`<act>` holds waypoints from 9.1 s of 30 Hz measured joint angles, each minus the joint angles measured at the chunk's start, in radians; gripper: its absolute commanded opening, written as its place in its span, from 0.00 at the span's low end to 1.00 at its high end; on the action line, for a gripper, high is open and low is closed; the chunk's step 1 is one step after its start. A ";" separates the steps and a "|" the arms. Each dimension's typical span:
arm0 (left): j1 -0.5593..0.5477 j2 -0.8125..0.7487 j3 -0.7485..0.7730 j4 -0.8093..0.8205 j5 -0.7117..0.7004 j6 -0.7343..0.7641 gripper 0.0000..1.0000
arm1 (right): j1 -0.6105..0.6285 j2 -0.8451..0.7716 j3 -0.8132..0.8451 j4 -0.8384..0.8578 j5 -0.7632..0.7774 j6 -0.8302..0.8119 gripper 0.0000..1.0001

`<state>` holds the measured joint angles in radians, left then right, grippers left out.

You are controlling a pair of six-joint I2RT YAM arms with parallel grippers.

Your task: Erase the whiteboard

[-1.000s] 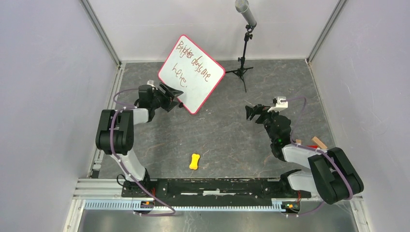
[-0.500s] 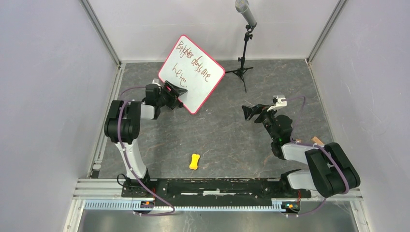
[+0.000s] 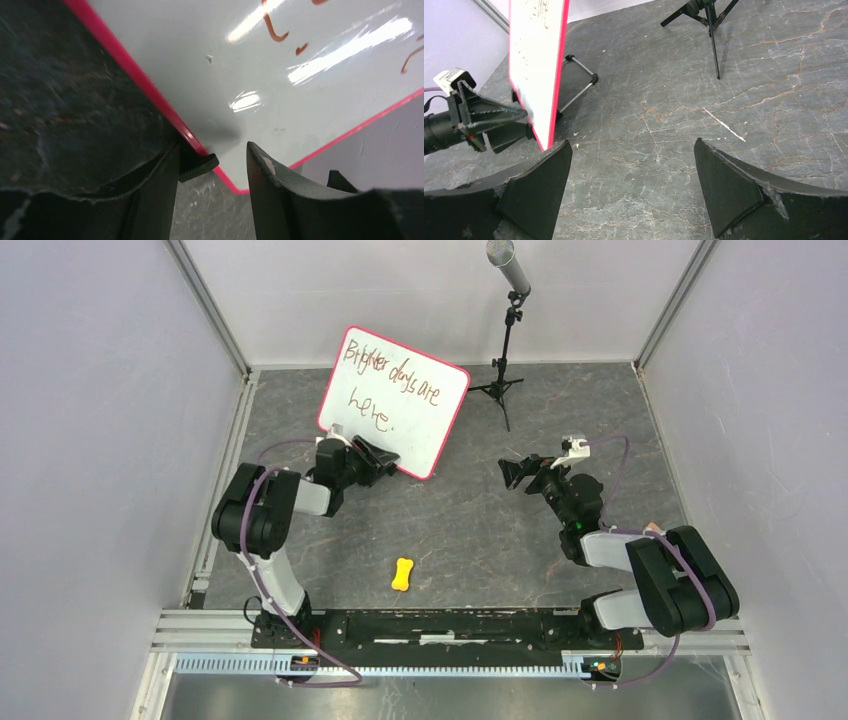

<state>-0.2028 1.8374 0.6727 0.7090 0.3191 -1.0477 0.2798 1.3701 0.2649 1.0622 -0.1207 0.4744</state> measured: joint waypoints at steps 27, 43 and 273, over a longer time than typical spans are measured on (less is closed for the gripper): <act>-0.697 -0.819 -0.039 -1.176 -0.518 0.203 0.92 | -0.016 0.064 0.064 -0.038 -0.120 -0.010 0.98; -1.076 -0.537 0.056 -1.468 -0.719 0.067 0.79 | -0.016 0.120 0.076 -0.039 -0.172 0.001 0.98; -0.382 -0.168 0.487 -1.009 -0.523 0.546 0.89 | 0.050 0.642 0.834 -0.205 -0.379 0.046 0.30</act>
<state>-0.5850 1.6695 1.1595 -0.3004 -0.2043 -0.5018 0.3302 2.0117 1.0985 0.8574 -0.4999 0.5205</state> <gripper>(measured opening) 0.937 0.361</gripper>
